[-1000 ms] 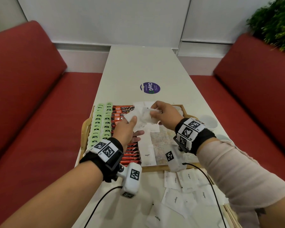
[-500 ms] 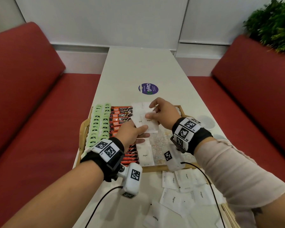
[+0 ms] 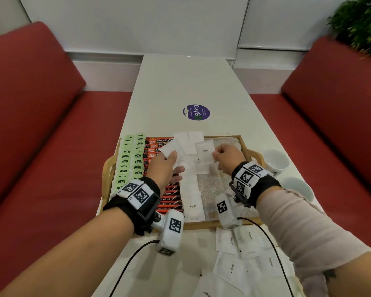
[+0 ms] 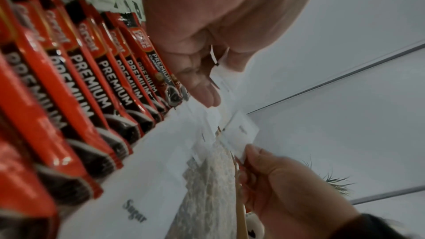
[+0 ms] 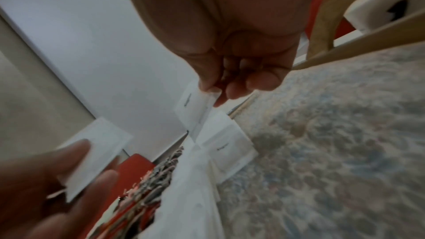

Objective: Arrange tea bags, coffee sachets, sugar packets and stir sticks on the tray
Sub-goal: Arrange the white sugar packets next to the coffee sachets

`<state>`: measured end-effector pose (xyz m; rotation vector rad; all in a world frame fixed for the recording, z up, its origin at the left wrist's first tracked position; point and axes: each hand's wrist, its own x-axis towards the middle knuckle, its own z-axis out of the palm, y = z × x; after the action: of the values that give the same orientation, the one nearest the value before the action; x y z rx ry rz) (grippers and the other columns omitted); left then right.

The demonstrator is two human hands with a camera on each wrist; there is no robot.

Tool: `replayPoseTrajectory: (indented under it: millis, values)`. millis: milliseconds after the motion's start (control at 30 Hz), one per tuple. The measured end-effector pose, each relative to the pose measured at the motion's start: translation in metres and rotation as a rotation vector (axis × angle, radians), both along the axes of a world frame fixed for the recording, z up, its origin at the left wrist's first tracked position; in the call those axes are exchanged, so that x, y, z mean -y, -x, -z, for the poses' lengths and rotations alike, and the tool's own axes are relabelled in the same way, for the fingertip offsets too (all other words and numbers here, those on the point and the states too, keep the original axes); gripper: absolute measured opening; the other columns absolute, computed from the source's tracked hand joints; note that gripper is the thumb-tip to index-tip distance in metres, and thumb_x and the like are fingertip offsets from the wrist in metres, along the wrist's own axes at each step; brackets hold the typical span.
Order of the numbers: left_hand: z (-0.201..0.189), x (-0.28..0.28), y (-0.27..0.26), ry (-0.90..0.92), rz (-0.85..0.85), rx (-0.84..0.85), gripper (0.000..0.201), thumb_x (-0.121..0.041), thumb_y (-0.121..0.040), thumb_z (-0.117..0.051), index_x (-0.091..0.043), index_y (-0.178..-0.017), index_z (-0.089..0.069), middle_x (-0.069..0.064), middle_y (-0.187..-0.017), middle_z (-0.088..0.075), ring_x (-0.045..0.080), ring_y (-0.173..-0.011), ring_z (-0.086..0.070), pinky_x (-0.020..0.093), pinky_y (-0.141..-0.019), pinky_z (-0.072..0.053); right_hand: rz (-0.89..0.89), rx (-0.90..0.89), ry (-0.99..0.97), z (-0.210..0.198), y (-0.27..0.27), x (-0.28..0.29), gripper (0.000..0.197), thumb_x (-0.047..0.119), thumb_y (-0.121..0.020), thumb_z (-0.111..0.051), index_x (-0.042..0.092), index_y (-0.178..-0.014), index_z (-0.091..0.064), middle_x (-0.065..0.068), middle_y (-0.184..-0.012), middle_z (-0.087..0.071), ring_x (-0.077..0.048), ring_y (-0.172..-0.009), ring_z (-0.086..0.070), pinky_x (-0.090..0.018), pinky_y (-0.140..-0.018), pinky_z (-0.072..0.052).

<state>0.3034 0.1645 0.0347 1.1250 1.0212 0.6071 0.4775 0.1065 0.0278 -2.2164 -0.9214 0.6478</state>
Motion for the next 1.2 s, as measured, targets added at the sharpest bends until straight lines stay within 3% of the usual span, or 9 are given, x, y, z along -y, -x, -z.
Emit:
replayPoseTrajectory:
  millis: [133,267,367,500,567,667,867,1000,1200]
  values:
    - [0.003,-0.004,0.0,-0.008,-0.007,-0.011,0.027,-0.023,-0.102,-0.041,-0.015,-0.126,-0.052,0.011,-0.122,-0.059,0.011,-0.069,-0.059,0.019,-0.049,-0.053,0.013,-0.024,0.193,0.02,-0.008,-0.002,0.026,0.013,-0.094,-0.048,0.015,-0.068,-0.048,-0.007,-0.076,-0.054,-0.025,-0.083,-0.054,-0.033,-0.066,-0.043]
    - [0.007,-0.006,0.001,-0.011,0.01,-0.007,0.026,-0.016,-0.101,-0.043,-0.017,-0.125,-0.052,0.008,-0.12,-0.06,0.012,-0.073,-0.06,0.021,-0.057,-0.055,-0.028,-0.042,0.287,0.028,-0.006,-0.004,0.005,0.016,-0.095,-0.049,0.016,-0.094,-0.054,-0.007,-0.099,-0.051,-0.018,-0.089,-0.046,-0.032,-0.084,-0.044]
    - [0.011,-0.008,0.001,-0.032,0.041,-0.022,0.03,-0.007,-0.099,-0.045,-0.012,-0.128,-0.051,0.005,-0.112,-0.06,0.013,-0.077,-0.061,0.022,-0.06,-0.056,-0.023,-0.072,0.299,0.032,-0.006,-0.007,0.029,0.017,-0.094,-0.051,0.005,-0.119,-0.061,-0.014,-0.115,-0.06,-0.02,-0.092,-0.05,-0.032,-0.091,-0.045]
    - [0.014,-0.009,0.001,-0.032,0.049,-0.042,0.03,0.0,-0.097,-0.046,-0.006,-0.125,-0.052,0.006,-0.105,-0.061,0.013,-0.077,-0.062,0.02,-0.06,-0.057,-0.032,-0.012,0.367,0.026,-0.001,-0.011,0.033,0.019,-0.095,-0.049,0.0,-0.12,-0.061,-0.016,-0.122,-0.061,-0.03,-0.114,-0.057,-0.03,-0.09,-0.045]
    - [0.014,-0.009,0.001,-0.031,0.051,-0.038,0.029,0.001,-0.096,-0.047,-0.006,-0.123,-0.052,0.006,-0.102,-0.062,0.013,-0.076,-0.063,0.02,-0.06,-0.057,-0.101,0.058,0.448,0.021,0.001,-0.013,0.028,0.018,-0.097,-0.043,-0.002,-0.101,-0.063,-0.017,-0.104,-0.063,-0.031,-0.107,-0.058,-0.031,-0.086,-0.046]
    - [0.012,-0.008,0.001,-0.042,0.061,-0.038,0.025,0.0,-0.096,-0.049,-0.009,-0.118,-0.054,0.007,-0.102,-0.063,0.013,-0.074,-0.063,0.022,-0.059,-0.056,-0.078,0.079,0.44,0.022,0.0,-0.014,0.028,0.022,-0.094,-0.049,0.006,-0.071,-0.051,-0.008,-0.072,-0.053,-0.026,-0.074,-0.056,-0.027,-0.068,-0.042]
    - [0.008,-0.006,0.002,-0.12,0.097,-0.107,0.018,-0.008,-0.093,-0.057,-0.012,-0.111,-0.057,0.004,-0.092,-0.064,0.011,-0.071,-0.062,0.018,-0.052,-0.051,-0.071,-0.05,-0.116,0.003,0.006,-0.003,0.02,0.028,-0.095,-0.053,0.012,-0.09,-0.064,0.001,-0.079,-0.061,-0.014,-0.072,-0.053,-0.025,-0.064,-0.041]
    - [0.004,0.001,-0.002,-0.183,0.137,-0.158,0.009,-0.012,-0.09,-0.063,-0.015,-0.096,-0.056,0.002,-0.086,-0.064,0.01,-0.069,-0.061,0.017,-0.05,-0.047,-0.22,-0.157,-0.181,-0.016,0.015,0.005,0.015,0.021,-0.092,-0.06,0.008,-0.089,-0.066,0.003,-0.072,-0.063,0.006,-0.042,-0.048,-0.006,-0.044,-0.034]
    - [-0.002,0.011,-0.007,-0.248,0.18,-0.186,0.02,-0.017,-0.088,-0.067,-0.011,-0.104,-0.057,-0.002,-0.082,-0.062,0.01,-0.07,-0.059,0.023,-0.057,-0.047,-0.211,-0.168,-0.156,-0.016,0.011,0.015,0.022,0.015,-0.088,-0.065,0.016,-0.067,-0.059,0.008,-0.055,-0.051,0.001,-0.035,-0.04,-0.011,-0.042,-0.031]
